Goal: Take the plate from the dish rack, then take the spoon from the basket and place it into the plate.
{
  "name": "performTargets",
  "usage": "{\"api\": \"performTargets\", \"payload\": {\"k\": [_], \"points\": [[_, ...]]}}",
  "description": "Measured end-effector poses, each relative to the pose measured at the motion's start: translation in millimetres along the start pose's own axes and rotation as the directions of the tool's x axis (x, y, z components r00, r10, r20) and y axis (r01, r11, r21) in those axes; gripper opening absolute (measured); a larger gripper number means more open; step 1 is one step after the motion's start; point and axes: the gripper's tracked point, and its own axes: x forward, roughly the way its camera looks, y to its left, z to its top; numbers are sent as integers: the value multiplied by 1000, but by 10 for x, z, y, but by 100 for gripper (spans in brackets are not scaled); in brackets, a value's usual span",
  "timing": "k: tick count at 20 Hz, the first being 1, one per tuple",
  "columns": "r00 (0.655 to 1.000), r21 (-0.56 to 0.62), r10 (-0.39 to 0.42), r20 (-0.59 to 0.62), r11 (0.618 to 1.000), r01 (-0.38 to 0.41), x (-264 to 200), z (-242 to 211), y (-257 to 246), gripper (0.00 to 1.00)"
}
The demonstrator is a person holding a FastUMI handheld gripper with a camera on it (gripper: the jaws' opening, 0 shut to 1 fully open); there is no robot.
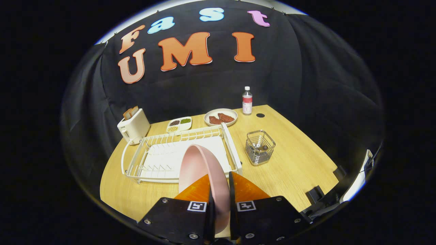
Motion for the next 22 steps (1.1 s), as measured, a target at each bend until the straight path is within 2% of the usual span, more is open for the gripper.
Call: {"api": "performTargets", "payload": {"k": [9, 13, 16, 20, 22], "points": [[989, 190, 96, -116, 979, -72, 18, -793, 88, 18], [983, 219, 125, -134, 971, -94, 126, -991, 140, 18], [978, 299, 173, -118, 945, -131, 200, -1007, 226, 18], [970, 385, 194, -145, 914, -125, 442, -1144, 236, 18], [965, 384, 171, -197, 920, -84, 588, -1310, 218, 20]]}}
